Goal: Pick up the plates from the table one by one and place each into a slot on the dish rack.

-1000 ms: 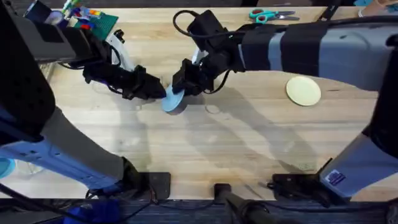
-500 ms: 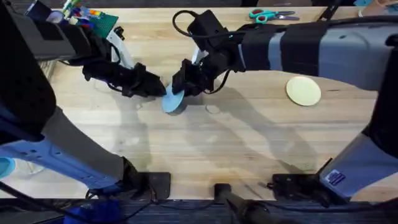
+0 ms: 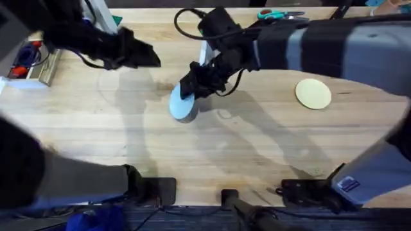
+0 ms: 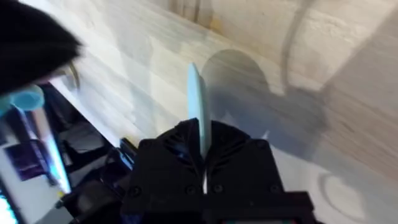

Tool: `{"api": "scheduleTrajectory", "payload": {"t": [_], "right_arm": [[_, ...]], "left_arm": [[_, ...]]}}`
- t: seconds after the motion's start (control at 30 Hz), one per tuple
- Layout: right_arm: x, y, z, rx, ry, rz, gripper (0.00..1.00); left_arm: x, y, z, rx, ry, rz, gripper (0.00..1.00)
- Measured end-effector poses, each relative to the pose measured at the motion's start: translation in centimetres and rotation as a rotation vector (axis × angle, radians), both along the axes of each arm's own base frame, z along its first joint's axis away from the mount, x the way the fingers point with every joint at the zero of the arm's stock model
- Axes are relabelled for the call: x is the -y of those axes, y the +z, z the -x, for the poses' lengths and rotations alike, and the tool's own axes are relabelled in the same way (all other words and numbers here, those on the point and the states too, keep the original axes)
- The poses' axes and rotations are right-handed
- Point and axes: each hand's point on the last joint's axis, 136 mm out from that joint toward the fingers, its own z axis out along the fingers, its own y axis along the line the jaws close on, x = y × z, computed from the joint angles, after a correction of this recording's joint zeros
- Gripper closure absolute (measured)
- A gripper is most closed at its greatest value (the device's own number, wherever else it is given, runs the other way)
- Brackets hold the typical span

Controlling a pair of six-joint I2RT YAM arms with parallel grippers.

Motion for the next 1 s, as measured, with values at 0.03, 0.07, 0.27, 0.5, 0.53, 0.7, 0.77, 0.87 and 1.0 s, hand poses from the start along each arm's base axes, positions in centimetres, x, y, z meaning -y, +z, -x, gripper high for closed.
{"api": "scheduleTrajectory", "payload": {"t": [0.03, 0.07, 0.27, 0.5, 0.53, 0.7, 0.77, 0.87, 1.0], "right_arm": [[0.4, 0.5, 0.0, 0.018, 0.006, 0.01, 0.972], [0.8, 1.0, 0.1, 0.038, 0.011, 0.02, 0.972], [4.1, 4.0, -0.5, 0.173, 0.029, 0.094, 0.971], [8.0, 7.4, -2.3, 0.374, 0.035, 0.177, 0.971], [8.6, 8.1, -2.7, 0.409, 0.032, 0.184, 0.971], [12.0, 12.0, -4.2, 0.553, -0.012, 0.204, 0.971], [13.6, 13.5, -4.6, 0.602, -0.033, 0.213, 0.971], [15.8, 15.0, -4.8, 0.651, -0.054, 0.234, 0.971], [18.7, 16.6, -4.8, 0.709, -0.07, 0.27, 0.971]], "left_arm": [[0.0, 1.1, 0.1, 0.034, -0.001, -0.009, 0.961], [0.1, 2.1, 0.3, 0.063, -0.003, -0.018, 0.961], [0.6, 6.5, 2.7, 0.181, -0.002, -0.064, 0.961], [0.6, 9.2, 5.3, 0.266, 0.011, -0.143, 0.961], [0.6, 9.7, 5.6, 0.284, 0.013, -0.153, 0.961], [0.7, 11.2, 7.2, 0.341, 0.023, -0.19, 0.961], [0.7, 11.5, 7.9, 0.35, 0.03, -0.21, 0.961], [0.5, 11.7, 8.9, 0.353, 0.041, -0.241, 0.961], [0.2, 11.9, 9.5, 0.36, 0.051, -0.271, 0.961]]}}
